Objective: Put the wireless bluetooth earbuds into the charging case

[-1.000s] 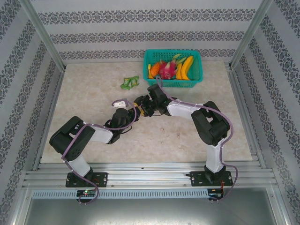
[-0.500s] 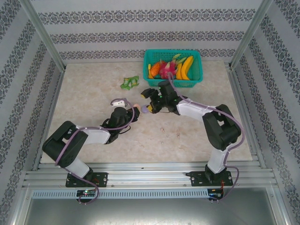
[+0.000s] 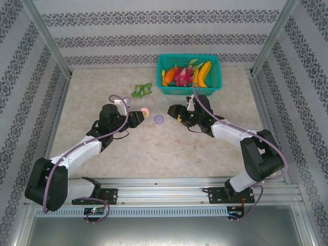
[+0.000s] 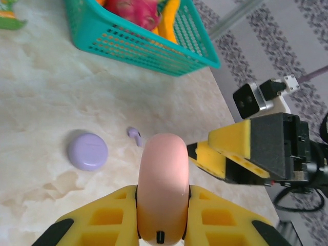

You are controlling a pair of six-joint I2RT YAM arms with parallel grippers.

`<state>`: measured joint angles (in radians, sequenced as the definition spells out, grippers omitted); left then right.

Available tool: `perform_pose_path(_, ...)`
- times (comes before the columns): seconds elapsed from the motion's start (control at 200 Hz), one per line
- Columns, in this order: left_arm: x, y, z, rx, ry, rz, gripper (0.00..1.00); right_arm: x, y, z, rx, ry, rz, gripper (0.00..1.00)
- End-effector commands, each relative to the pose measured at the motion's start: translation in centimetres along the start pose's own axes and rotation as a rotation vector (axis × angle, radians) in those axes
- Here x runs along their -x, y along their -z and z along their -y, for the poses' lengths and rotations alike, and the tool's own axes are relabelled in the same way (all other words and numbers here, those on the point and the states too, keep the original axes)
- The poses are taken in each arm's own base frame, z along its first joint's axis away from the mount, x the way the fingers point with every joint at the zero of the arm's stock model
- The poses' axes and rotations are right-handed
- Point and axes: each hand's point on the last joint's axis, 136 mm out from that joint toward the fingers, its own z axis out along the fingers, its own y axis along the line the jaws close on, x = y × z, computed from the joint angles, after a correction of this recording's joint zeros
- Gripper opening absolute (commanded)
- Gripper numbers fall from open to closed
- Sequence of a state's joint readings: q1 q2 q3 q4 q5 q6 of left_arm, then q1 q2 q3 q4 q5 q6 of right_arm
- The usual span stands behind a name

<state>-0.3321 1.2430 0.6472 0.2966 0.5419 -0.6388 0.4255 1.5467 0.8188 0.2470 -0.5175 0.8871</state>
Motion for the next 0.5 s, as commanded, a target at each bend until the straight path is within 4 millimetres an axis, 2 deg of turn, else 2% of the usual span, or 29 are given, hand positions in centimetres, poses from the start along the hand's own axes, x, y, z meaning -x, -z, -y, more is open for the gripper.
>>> perform_pose_path(0.0,-1.0,0.4,2.2,-0.118,-0.016,-0.100,0.00,-0.3,0.8,-3.6,0.176,0.196,0.005,0.76)
perform_pose_path(0.225,-1.1,0.0,3.0,-0.173,-0.003,-0.134,0.00,-2.4,0.0,-6.8,0.305,0.273,-0.051,0.73)
perform_pose_path(0.495,-1.4,-0.2,2.9,-0.171,-0.001,-0.150,0.00,-4.2,-1.4,-8.5,0.347,0.309,-0.108,0.71)
